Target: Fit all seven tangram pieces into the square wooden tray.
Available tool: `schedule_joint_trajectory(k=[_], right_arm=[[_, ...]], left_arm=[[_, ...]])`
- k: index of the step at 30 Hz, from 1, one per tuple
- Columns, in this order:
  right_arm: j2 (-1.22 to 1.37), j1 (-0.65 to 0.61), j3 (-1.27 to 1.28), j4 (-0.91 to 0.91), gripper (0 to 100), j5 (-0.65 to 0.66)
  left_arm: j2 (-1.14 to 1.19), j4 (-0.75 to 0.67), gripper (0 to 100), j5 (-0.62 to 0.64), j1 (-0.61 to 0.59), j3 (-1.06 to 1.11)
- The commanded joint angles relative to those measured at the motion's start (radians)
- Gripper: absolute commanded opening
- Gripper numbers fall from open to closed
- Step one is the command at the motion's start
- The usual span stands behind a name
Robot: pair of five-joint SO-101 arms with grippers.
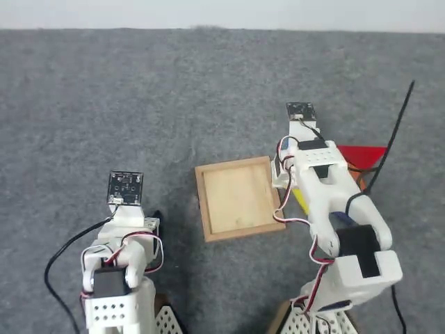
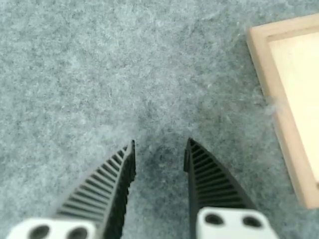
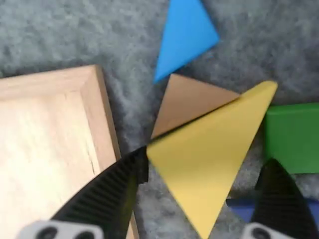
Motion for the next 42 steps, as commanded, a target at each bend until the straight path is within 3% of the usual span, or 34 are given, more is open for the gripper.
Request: schedule_joint_trajectory(k=[1,6,9,13,20,27,32,42], right_arm=[[-0.002,0.022,-0.043,0.005,28.3,-0.015],[-0.002,0.073,-0.043,0.005,15.4,-0.015],[-0.002,0.079,-0.041,0.015,12.8,-0.015],[-0.013,0.084,-0.044,0.047,14.1,-0.015],[-0.134,0.203,-0.074,0.139,14.1,-0.025],[-0.177,0.093,-0.138,0.131,18.4,-0.054],[-0.07,0.096,-0.178,0.065,28.4,-0.106],[0.202,0.147,-0.333,0.104,28.5,-0.137]], left_arm=[[-0.011,0.006,15,-0.009,0.006,-0.012],[-0.011,0.006,15,-0.009,0.006,-0.012],[-0.011,0.006,15,-0.009,0.006,-0.012],[-0.011,0.006,15,-0.009,0.006,-0.012],[-0.011,0.006,15,-0.009,0.006,-0.012],[-0.011,0.006,15,-0.009,0.006,-0.012],[-0.011,0.006,15,-0.009,0.006,-0.012],[-0.011,0.006,15,-0.009,0.006,-0.012]])
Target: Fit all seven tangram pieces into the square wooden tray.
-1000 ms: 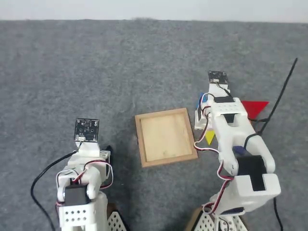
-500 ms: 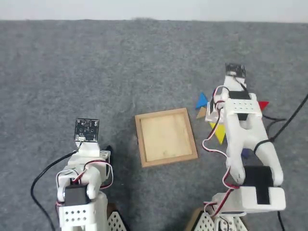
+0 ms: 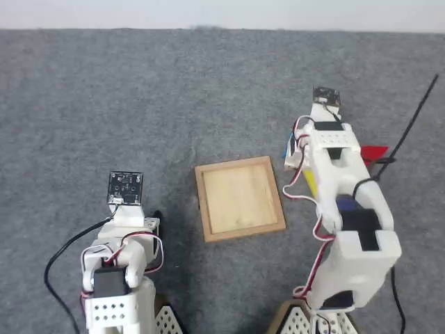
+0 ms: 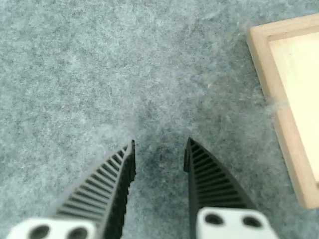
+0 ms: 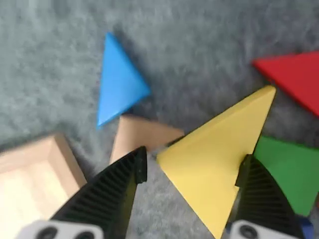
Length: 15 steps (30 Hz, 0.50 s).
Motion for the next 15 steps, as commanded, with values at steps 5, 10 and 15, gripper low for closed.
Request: schedule_joint_trajectory(k=[5,10,15], right_arm=[[0.054,0.074,-0.064,0.044,28.4,-0.037],[0.059,0.073,-0.068,0.082,23.4,-0.037],[0.054,0.074,-0.061,0.084,10.6,-0.009]], left_arm=[[-0.011,0.006,15,-0.009,0.006,-0.012],[-0.011,0.006,15,-0.009,0.006,-0.012],[-0.011,0.006,15,-0.009,0.006,-0.012]])
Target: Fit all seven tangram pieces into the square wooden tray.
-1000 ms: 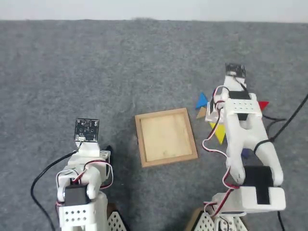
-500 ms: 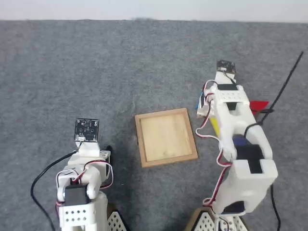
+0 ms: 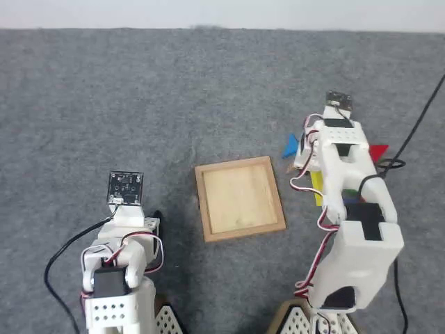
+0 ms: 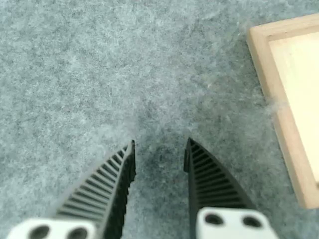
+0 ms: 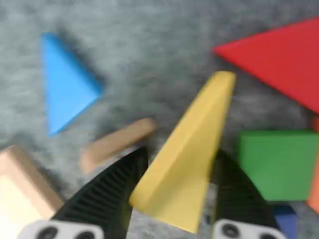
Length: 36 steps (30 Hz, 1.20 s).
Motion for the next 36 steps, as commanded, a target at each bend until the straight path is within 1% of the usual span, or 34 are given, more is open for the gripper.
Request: schedule_joint_trajectory(k=[1,6,8,12,16,19,21,24,28,36], right_arm=[[-0.004,0.008,-0.018,0.015,8.7,0.02],[-0.064,0.008,-0.02,0.064,0.5,0.097],[-0.147,0.004,-0.003,0.087,0.8,0.123],[-0.367,-0.035,0.127,0.071,0.7,0.17],[-0.587,-0.148,0.264,0.061,0.7,0.229],[-0.679,-0.315,0.307,0.059,0.7,0.264],[-0.673,-0.432,0.307,0.033,0.7,0.267],[-0.602,-0.535,0.301,-0.053,0.6,0.247],[-0.463,-0.604,0.221,-0.097,0.6,0.196],[-0.252,-0.693,0.103,-0.097,0.9,0.023]], left_arm=[[-0.011,0.006,15,-0.009,0.006,-0.012],[-0.011,0.006,15,-0.009,0.006,-0.012],[-0.011,0.006,15,-0.009,0.006,-0.012],[-0.011,0.006,15,-0.009,0.006,-0.012],[-0.011,0.006,15,-0.009,0.006,-0.012],[-0.011,0.006,15,-0.009,0.006,-0.012],[-0.011,0.006,15,-0.009,0.006,-0.012],[-0.011,0.006,15,-0.009,0.006,-0.012],[-0.011,0.006,15,-0.009,0.006,-0.012],[-0.011,0.006,15,-0.009,0.006,-0.012]])
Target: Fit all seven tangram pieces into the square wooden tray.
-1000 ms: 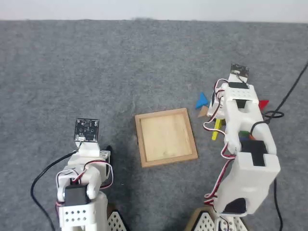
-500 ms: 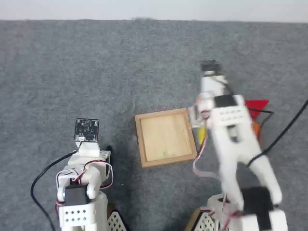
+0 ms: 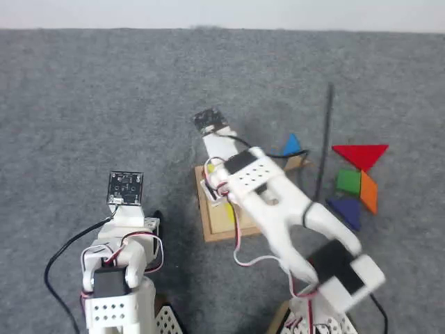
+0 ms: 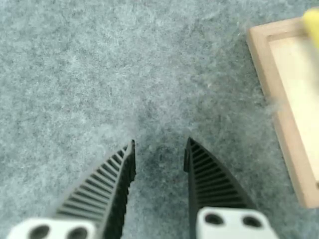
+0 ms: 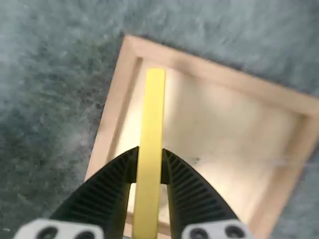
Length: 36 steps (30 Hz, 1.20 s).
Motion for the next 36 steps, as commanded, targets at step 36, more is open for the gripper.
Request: schedule_joint_trajectory(k=[36], right_arm=[[0.116,-0.028,-0.061,-0.045,19.8,-0.107]], left_arm=[[-0.011,0.006,15,-0.009,0.006,-0.012]])
